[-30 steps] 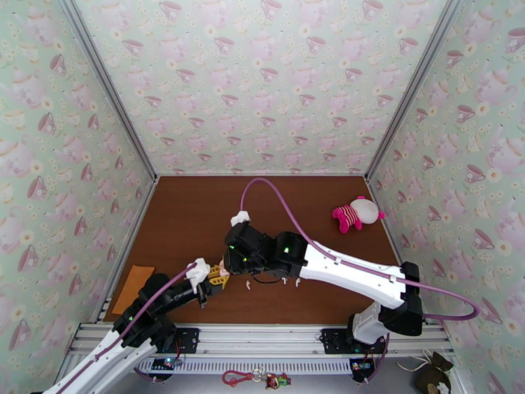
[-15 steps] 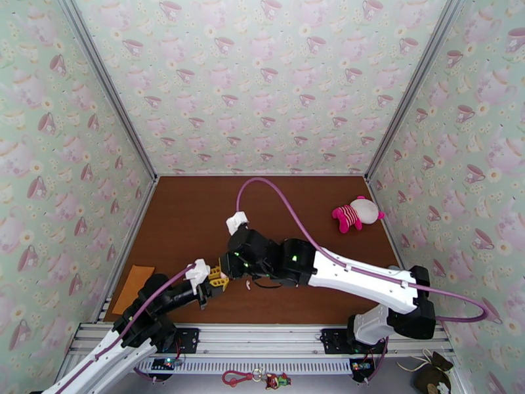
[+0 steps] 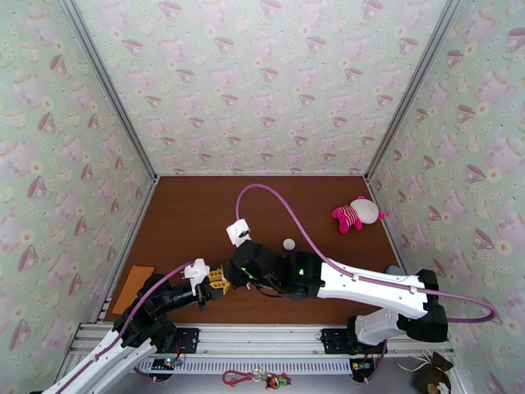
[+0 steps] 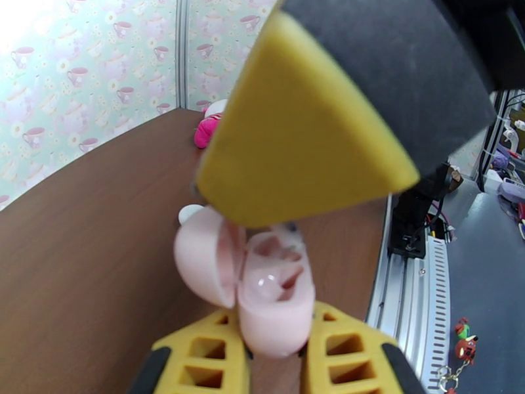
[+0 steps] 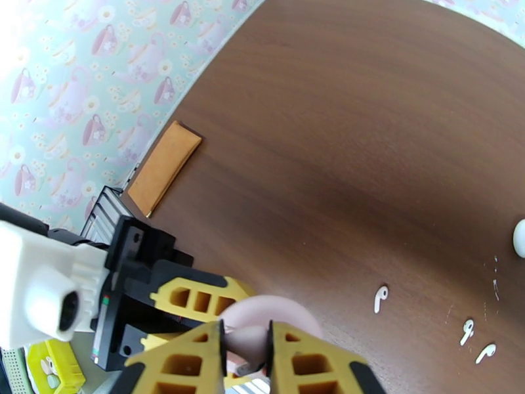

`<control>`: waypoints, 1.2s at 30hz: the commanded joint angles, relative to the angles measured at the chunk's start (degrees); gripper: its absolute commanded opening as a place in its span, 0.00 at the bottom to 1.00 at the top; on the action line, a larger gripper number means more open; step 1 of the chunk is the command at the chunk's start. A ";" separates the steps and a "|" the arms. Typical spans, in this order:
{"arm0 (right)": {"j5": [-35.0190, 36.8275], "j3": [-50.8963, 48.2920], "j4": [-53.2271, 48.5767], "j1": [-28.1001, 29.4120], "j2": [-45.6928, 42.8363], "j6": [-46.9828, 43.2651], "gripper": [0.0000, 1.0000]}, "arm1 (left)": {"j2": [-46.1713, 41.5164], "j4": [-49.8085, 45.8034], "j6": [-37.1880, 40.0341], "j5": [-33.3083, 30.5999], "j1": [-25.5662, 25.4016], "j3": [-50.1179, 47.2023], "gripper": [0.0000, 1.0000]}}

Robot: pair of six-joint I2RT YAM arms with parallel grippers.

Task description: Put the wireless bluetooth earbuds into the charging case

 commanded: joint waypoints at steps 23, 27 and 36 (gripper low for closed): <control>3.93 -8.17 10.81 2.66 -5.02 -5.22 0.20 | -0.36 2.94 -2.73 2.03 -0.20 -0.34 0.00; 3.78 -8.58 10.89 2.88 -5.36 -5.34 0.21 | -0.49 3.04 -2.75 1.71 -0.19 -0.28 0.00; 5.07 -9.11 11.07 4.02 -5.20 -5.88 0.20 | -0.51 3.21 -3.13 1.84 -0.08 -0.34 0.00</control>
